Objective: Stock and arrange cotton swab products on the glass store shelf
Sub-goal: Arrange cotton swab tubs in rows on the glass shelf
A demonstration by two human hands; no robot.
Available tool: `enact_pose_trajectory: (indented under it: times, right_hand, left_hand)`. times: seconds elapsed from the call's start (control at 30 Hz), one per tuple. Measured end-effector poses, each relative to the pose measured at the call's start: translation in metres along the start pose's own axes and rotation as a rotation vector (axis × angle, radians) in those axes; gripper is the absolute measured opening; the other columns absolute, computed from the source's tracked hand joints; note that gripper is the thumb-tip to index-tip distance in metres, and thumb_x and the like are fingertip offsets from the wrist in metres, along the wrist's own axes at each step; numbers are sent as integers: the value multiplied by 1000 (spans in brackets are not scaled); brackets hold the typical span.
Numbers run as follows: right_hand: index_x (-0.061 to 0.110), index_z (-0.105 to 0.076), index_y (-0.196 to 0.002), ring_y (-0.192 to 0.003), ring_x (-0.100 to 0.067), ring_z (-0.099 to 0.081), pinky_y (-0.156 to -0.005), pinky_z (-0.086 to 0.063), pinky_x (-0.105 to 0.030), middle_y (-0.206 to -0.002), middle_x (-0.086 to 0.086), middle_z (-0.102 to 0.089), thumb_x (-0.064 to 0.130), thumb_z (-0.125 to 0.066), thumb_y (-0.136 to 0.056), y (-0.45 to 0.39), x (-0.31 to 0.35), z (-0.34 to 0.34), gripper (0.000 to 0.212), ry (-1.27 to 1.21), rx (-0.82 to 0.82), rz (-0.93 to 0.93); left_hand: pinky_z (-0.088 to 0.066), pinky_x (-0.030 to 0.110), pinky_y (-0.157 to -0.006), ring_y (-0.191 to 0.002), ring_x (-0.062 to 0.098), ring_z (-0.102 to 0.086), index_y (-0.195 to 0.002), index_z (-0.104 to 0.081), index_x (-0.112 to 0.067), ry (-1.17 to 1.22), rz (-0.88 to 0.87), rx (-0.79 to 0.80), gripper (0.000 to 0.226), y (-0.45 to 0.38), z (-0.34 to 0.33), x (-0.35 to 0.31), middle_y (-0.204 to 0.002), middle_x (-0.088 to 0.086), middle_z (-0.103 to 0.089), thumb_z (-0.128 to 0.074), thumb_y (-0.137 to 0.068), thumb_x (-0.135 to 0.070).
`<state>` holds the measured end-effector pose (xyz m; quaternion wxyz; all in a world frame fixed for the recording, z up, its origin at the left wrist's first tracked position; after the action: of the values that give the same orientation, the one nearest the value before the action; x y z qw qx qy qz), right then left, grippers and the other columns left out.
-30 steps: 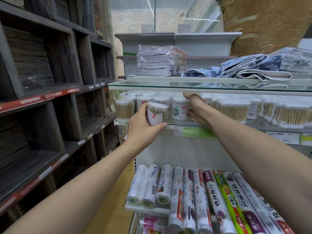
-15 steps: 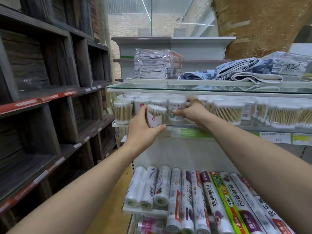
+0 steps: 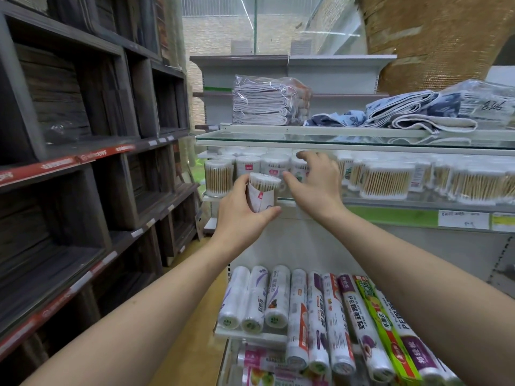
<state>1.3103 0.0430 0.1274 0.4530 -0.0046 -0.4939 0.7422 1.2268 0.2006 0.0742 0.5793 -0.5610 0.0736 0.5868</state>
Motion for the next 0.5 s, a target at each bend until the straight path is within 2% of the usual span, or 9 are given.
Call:
enact_pose_trajectory:
  times: [0.1, 0.17, 0.23, 0.3, 0.4, 0.5]
  right_hand:
    - [18, -74, -104, -96, -12, -62, -89, -49, -33, -103, 4, -73, 32, -67, -91, 11, 16, 5, 21, -260, 37, 42]
    - [23, -76, -95, -84, -6, -64, -77, -49, -28, -89, 12, -72, 38, -64, -93, 17, 18, 1, 19, -409, 125, 6]
    - [23, -76, -102, -88, -5, -68, -79, -51, -26, -93, 11, -74, 45, -67, -88, 24, 19, -5, 27, -566, 261, -48]
    - [21, -73, -113, -95, -11, -70, -78, -55, -28, -103, 1, -75, 46, -74, -81, 32, 19, -9, 41, -627, 367, -92]
    - [10, -69, -119, -88, -14, -69, -68, -54, -29, -103, -11, -75, 22, -74, -89, 40, 19, -7, 32, -683, 407, -113]
    - [9, -69, -118, -83, -15, -68, -72, -56, -35, -94, -13, -74, 17, -73, -90, 42, 15, -1, 29, -727, 403, -151]
  left_hand:
    - [-54, 41, -90, -101, 12, -64, -128, -53, -31, -12, -35, 5, 68, 3, 2, -4, -109, -11, -67, -85, -69, -41]
    - [-53, 39, -91, -101, 14, -63, -127, -56, -29, -35, -72, 14, 66, 5, 4, -7, -109, -11, -68, -87, -69, -38]
    - [-52, 39, -92, -102, 15, -63, -129, -58, -26, -59, -105, 30, 67, 8, 5, -9, -111, -9, -69, -88, -69, -34]
    - [-50, 39, -96, -108, 15, -63, -135, -57, -24, -67, -117, 42, 76, 11, 6, -10, -118, -7, -68, -88, -67, -34]
    - [-50, 38, -100, -113, 16, -61, -145, -49, -25, -34, -69, 26, 90, 14, 10, -7, -125, -4, -65, -92, -65, -31]
    - [-51, 40, -99, -110, 16, -62, -143, -49, -26, -14, -54, -6, 92, 16, 13, -5, -121, -6, -62, -95, -63, -28]
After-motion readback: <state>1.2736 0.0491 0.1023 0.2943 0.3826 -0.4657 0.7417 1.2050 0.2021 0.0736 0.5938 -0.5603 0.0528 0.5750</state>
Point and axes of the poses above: each hand's wrist, its own y-axis away from the middle knuckle, its own z-axis out of the back of the hand, x = y × z, the point moved 6 cm from there along -y, towards the middle knuckle
